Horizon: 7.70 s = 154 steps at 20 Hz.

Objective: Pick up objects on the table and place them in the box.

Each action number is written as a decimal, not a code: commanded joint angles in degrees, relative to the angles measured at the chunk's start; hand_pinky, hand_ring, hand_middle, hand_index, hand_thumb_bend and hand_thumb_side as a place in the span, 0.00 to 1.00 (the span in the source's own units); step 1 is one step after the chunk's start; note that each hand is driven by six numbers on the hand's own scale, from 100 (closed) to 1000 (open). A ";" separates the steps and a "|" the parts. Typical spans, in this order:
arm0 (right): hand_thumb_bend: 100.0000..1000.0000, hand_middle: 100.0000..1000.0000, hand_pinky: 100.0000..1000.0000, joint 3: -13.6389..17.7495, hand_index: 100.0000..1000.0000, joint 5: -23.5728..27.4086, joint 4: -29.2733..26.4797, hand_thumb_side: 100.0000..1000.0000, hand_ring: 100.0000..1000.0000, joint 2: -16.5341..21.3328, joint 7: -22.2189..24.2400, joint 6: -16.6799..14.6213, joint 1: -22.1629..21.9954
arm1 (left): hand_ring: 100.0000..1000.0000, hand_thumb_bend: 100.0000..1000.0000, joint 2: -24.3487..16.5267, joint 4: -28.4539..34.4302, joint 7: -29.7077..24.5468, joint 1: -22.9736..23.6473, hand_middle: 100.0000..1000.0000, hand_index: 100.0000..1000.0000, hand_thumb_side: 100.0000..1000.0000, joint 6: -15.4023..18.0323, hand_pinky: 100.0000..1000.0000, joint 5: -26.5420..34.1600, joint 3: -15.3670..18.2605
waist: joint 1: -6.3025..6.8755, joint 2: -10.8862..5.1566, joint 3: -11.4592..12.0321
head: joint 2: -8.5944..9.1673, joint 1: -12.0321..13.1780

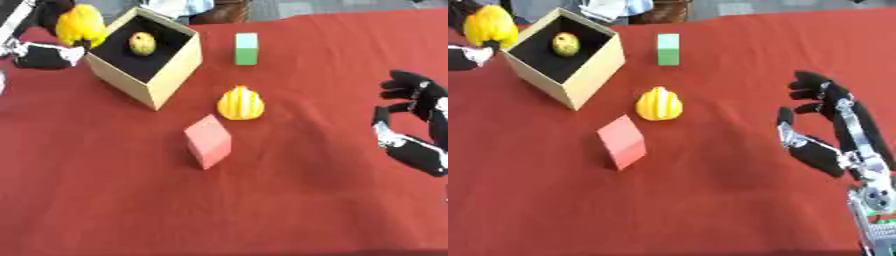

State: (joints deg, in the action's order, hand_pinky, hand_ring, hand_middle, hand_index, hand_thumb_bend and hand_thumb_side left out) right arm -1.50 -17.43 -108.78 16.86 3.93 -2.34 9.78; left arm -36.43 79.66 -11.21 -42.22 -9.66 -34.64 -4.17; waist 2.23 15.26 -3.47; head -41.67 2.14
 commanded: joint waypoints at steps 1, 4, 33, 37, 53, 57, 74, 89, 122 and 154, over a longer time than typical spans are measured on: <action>0.00 0.71 0.63 -0.11 0.87 0.58 -0.54 0.00 0.74 0.35 0.30 -0.07 0.47 | 0.44 0.24 0.66 -8.12 2.35 -3.98 0.44 0.66 0.00 -0.75 0.59 -0.46 -0.64 | 0.75 -1.41 -0.23 | 0.85 -0.04; 0.00 0.71 0.63 -0.49 0.87 0.75 -0.52 0.00 0.74 0.26 0.69 -0.19 0.71 | 0.44 0.25 3.13 -16.64 5.97 -7.41 0.44 0.67 0.00 0.90 0.60 1.55 -1.12 | 0.83 -1.38 -0.82 | 1.07 0.05; 0.00 0.74 0.67 -5.07 0.89 -0.38 0.05 0.00 0.75 15.79 6.50 -3.64 7.44 | 0.56 0.39 -1.95 17.27 14.38 10.00 0.58 0.82 0.08 2.99 0.68 20.38 2.71 | 0.52 -1.44 0.71 | 0.94 -1.52; 0.03 0.76 0.70 -9.62 0.91 -0.82 0.52 0.09 0.78 21.32 12.67 -7.41 11.58 | 0.56 0.38 -0.34 25.28 15.55 16.79 0.57 0.82 0.09 3.32 0.67 23.21 4.58 | 0.28 -1.33 1.08 | 1.24 -2.14; 0.31 0.85 0.76 -23.60 0.94 -2.37 11.16 0.28 0.86 19.86 30.97 -17.96 31.14 | 0.55 0.37 8.42 33.60 15.18 29.62 0.56 0.81 0.13 5.26 0.66 25.56 5.66 | -0.25 -1.57 3.87 | 1.07 -4.20; 0.32 0.85 0.76 -24.28 0.94 -3.32 14.28 0.29 0.86 18.07 30.90 -19.16 32.96 | 0.55 0.36 10.28 33.66 14.86 30.95 0.56 0.81 0.14 5.67 0.66 25.86 5.62 | -0.33 -1.58 4.29 | 0.81 -4.44; 0.29 0.84 0.75 -25.26 0.95 -5.67 28.33 0.31 0.84 8.40 32.46 -21.30 39.09 | 0.54 0.35 15.77 30.89 12.89 33.79 0.55 0.80 0.16 7.33 0.66 27.20 3.76 | 0.16 -2.09 6.31 | 0.01 -6.09; 0.27 0.82 0.73 -25.14 0.95 -7.68 34.51 0.32 0.81 4.31 31.74 -22.65 39.18 | 0.54 0.34 16.61 29.86 12.42 33.62 0.54 0.80 0.17 7.46 0.66 26.81 3.45 | -0.16 -2.00 6.72 | -0.35 -6.45; 0.21 0.56 0.69 -24.36 0.75 -13.59 41.43 0.20 0.73 -0.70 26.75 -25.14 40.55 | 0.54 0.32 17.54 29.20 11.78 33.39 0.54 0.80 0.18 7.72 0.66 26.80 2.84 | -0.44 -2.10 8.02 | -0.98 -7.78; 0.13 0.47 0.67 -13.36 0.70 -20.45 48.98 0.06 0.68 6.39 7.39 -17.54 51.70 | 0.54 0.29 23.16 30.37 8.54 31.46 0.53 0.80 0.15 13.28 0.67 27.31 -1.39 | -0.92 -2.38 18.85 | 1.38 -15.38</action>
State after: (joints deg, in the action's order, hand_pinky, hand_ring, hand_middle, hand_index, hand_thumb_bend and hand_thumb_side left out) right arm -16.05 -36.59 -60.51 23.15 12.39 -20.07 59.84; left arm -12.96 108.83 -2.03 -10.09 3.04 -7.63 -5.21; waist 1.64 13.89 15.62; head -41.22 -12.48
